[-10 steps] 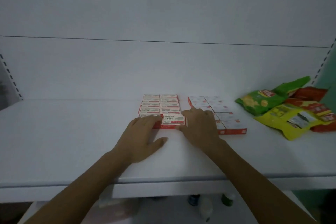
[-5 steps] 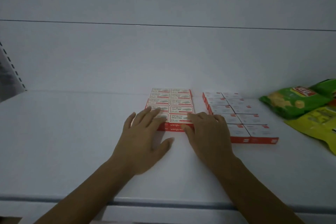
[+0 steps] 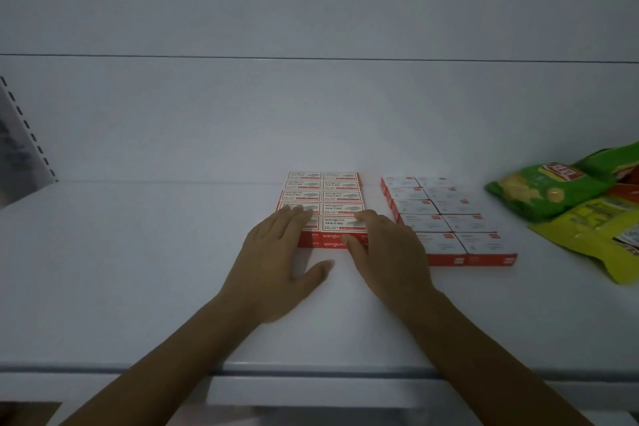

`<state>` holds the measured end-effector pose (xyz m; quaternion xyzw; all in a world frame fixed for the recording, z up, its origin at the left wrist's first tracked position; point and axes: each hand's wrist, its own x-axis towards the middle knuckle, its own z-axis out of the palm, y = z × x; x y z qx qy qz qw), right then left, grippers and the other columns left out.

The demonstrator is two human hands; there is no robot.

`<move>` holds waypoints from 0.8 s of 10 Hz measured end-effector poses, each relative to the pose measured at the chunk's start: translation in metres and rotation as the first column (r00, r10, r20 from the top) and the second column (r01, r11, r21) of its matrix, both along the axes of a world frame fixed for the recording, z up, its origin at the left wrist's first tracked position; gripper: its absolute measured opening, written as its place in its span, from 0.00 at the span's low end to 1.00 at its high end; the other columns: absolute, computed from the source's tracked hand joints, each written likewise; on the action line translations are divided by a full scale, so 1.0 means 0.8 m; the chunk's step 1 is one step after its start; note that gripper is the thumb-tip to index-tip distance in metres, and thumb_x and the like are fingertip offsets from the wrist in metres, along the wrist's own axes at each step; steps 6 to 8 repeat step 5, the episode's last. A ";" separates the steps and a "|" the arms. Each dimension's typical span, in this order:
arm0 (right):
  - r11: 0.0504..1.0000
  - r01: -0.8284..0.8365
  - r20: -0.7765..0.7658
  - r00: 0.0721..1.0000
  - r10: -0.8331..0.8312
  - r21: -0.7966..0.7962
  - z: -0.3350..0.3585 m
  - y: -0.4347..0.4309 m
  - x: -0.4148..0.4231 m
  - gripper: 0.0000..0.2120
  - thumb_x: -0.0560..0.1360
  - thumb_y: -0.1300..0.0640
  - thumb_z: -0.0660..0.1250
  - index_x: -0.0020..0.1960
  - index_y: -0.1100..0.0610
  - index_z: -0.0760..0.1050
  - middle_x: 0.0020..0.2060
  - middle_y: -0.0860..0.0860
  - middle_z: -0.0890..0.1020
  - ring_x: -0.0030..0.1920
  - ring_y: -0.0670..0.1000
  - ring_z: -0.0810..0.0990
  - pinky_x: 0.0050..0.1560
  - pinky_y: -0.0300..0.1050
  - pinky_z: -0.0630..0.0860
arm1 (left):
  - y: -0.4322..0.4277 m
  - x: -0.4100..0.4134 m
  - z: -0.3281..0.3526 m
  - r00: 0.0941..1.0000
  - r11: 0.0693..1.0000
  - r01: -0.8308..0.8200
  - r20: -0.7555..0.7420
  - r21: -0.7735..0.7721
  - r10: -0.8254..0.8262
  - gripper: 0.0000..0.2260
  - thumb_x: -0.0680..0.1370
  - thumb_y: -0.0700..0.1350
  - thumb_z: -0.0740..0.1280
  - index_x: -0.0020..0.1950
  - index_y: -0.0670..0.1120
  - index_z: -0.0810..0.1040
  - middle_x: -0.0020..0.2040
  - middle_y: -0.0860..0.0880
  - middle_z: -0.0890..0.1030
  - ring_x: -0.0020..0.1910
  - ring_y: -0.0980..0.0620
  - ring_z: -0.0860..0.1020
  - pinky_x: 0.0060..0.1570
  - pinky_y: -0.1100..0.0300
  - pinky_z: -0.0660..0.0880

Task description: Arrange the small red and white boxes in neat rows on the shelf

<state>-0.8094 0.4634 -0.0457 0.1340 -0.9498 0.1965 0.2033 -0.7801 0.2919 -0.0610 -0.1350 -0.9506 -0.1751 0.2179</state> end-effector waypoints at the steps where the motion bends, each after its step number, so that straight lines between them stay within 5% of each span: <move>1: 1.000 -0.005 -0.168 0.986 0.000 -0.029 -0.006 0.001 -0.003 0.16 0.71 0.51 0.70 0.55 0.57 0.77 0.50 0.53 0.81 0.46 0.54 0.81 0.49 0.47 0.76 | 0.002 0.008 0.008 0.998 1.000 0.022 -0.066 -0.021 -0.024 0.33 0.71 0.72 0.51 0.66 0.52 0.72 0.67 0.54 0.73 0.67 0.52 0.69 0.67 0.52 0.64; 3: 0.996 -0.085 -0.289 0.954 0.086 0.015 -0.011 0.006 0.003 0.07 0.68 0.56 0.73 0.42 0.58 0.79 0.38 0.52 0.82 0.37 0.53 0.80 0.41 0.47 0.76 | 0.003 0.020 0.019 0.992 0.996 0.082 -0.095 -0.036 -0.085 0.26 0.72 0.69 0.55 0.52 0.51 0.81 0.53 0.55 0.81 0.52 0.53 0.77 0.51 0.55 0.75; 4: 0.986 -0.151 -0.249 0.954 0.165 0.073 -0.009 0.014 0.017 0.13 0.66 0.54 0.71 0.48 0.59 0.80 0.43 0.55 0.84 0.43 0.56 0.82 0.48 0.53 0.77 | 0.005 0.021 0.022 0.989 0.997 0.063 -0.131 -0.035 -0.067 0.23 0.71 0.66 0.58 0.51 0.51 0.80 0.52 0.55 0.82 0.51 0.53 0.78 0.49 0.58 0.74; 5: 0.965 -0.262 -0.190 0.947 0.259 0.008 -0.006 0.027 0.055 0.23 0.70 0.48 0.66 0.63 0.55 0.74 0.61 0.53 0.78 0.62 0.54 0.76 0.64 0.55 0.70 | 0.004 0.024 0.016 0.993 0.999 0.044 -0.106 -0.014 -0.045 0.22 0.71 0.65 0.57 0.53 0.52 0.79 0.53 0.56 0.81 0.53 0.54 0.77 0.48 0.59 0.74; 8: 0.965 -0.262 -0.190 0.947 0.259 0.008 -0.006 0.027 0.055 0.23 0.70 0.48 0.66 0.63 0.55 0.74 0.61 0.53 0.78 0.62 0.54 0.76 0.64 0.55 0.70 | 0.004 0.024 0.016 0.993 0.999 0.044 -0.106 -0.014 -0.045 0.22 0.71 0.65 0.57 0.53 0.52 0.79 0.53 0.56 0.81 0.53 0.54 0.77 0.48 0.59 0.74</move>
